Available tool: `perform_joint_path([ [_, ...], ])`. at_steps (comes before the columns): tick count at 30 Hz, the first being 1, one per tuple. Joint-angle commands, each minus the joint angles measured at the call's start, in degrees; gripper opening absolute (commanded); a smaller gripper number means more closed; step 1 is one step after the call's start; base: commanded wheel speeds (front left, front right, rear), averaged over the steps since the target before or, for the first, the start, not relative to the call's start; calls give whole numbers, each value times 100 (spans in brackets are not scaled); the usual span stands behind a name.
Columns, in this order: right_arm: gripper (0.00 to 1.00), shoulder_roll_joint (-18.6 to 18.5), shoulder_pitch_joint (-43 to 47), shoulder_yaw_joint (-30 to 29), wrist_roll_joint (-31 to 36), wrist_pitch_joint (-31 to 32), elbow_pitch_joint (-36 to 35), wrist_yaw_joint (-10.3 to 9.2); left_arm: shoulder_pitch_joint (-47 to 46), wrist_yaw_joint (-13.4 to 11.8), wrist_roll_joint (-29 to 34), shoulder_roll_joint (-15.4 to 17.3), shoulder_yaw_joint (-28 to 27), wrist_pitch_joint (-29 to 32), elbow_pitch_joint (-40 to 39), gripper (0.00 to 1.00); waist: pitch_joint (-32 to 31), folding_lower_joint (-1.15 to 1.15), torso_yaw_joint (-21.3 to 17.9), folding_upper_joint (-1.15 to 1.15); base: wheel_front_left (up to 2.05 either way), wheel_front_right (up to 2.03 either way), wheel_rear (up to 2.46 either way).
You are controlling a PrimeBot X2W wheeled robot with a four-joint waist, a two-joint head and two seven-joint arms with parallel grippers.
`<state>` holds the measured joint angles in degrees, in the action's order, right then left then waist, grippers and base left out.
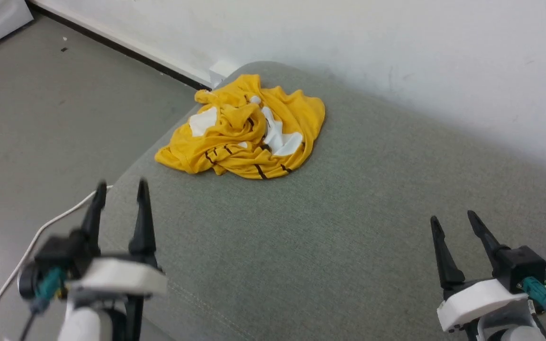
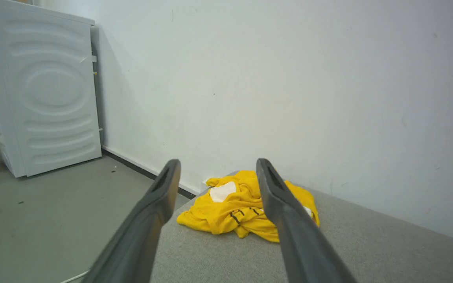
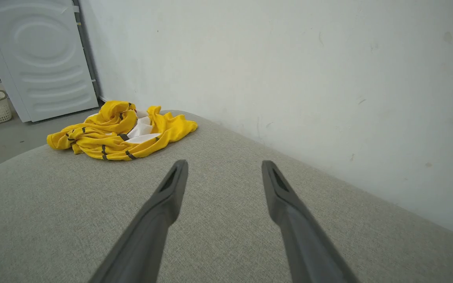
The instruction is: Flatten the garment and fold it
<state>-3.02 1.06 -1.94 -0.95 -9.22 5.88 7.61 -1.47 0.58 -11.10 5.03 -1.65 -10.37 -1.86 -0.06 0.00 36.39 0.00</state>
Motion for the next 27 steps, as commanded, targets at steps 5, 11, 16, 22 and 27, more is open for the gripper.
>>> perform_joint_path([
  [5,100,14,-146,-98,209,216,-307,-12,-1253,205,-108,321,100,860,-269,100,516,0,-221,0,0,0,0],
  [11,100,14,-362,9,430,479,-700,-12,-2875,422,-246,769,148,1663,157,100,1053,0,-576,0,0,0,0],
  [16,100,-50,-603,205,553,680,-1155,-12,-3871,577,-533,1235,129,2251,901,100,1527,0,-971,0,0,0,0],
  [22,100,-311,-824,377,518,932,-1749,-12,-4528,640,-930,1547,95,2762,1780,100,2145,0,-1329,0,0,0,0],
  [27,100,-489,-935,432,466,1160,-2157,-12,-4831,665,-1112,1618,295,3165,2283,100,2612,0,-1537,0,0,0,0],
])
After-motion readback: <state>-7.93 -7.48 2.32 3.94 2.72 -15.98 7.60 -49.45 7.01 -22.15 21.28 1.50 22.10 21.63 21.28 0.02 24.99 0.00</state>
